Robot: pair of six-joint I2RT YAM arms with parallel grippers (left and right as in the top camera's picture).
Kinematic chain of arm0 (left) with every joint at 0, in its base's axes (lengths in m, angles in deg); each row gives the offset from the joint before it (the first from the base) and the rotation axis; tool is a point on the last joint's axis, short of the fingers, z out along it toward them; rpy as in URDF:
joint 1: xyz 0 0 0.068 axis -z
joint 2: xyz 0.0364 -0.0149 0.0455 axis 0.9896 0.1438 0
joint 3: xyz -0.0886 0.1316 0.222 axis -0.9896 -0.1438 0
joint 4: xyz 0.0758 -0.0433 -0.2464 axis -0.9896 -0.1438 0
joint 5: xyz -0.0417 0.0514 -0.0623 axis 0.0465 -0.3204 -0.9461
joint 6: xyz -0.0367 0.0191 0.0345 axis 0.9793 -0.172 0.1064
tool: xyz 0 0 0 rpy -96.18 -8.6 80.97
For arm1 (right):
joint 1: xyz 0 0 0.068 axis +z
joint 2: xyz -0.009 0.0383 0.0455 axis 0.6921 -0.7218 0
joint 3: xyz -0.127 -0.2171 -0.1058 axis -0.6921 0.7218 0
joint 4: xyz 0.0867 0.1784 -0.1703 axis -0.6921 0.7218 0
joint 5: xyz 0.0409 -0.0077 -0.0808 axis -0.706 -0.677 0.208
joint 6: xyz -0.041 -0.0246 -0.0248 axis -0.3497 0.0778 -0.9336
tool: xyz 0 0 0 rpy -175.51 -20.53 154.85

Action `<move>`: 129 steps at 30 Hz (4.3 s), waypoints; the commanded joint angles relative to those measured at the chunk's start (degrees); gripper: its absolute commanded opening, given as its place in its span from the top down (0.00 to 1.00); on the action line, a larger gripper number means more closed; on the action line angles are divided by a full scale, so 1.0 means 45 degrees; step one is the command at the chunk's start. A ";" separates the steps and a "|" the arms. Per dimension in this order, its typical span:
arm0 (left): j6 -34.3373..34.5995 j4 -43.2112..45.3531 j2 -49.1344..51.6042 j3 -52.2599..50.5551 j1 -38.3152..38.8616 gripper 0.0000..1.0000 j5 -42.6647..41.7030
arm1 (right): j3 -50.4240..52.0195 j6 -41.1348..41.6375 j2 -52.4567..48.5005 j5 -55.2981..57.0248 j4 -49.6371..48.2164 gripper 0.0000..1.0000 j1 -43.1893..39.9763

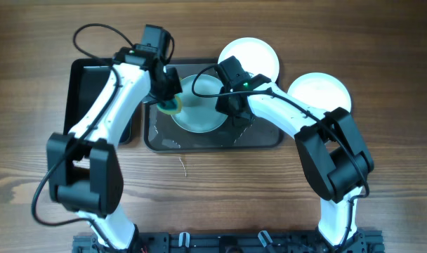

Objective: Clean dirty plates on tray and stack at the side

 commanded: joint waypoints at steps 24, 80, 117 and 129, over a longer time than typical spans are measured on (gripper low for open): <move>-0.0170 0.1579 0.3031 -0.0112 0.1229 0.96 0.5260 | 0.0296 -0.0413 0.0053 0.0345 -0.0233 0.96 0.0005; 0.0102 0.2735 0.3026 -0.0112 0.1336 0.96 0.2365 | 0.0296 -0.2725 -0.0369 -0.2375 -0.1166 0.96 -0.0010; 0.0083 -0.1039 -0.0831 0.0806 -0.1263 0.96 0.1229 | 0.0243 -0.6159 0.4449 0.8704 0.1477 0.96 0.2667; 0.0083 -0.0947 -0.0831 0.0806 -0.1263 0.96 0.1234 | 0.0243 -0.8204 0.4605 1.8156 0.0568 0.96 0.5105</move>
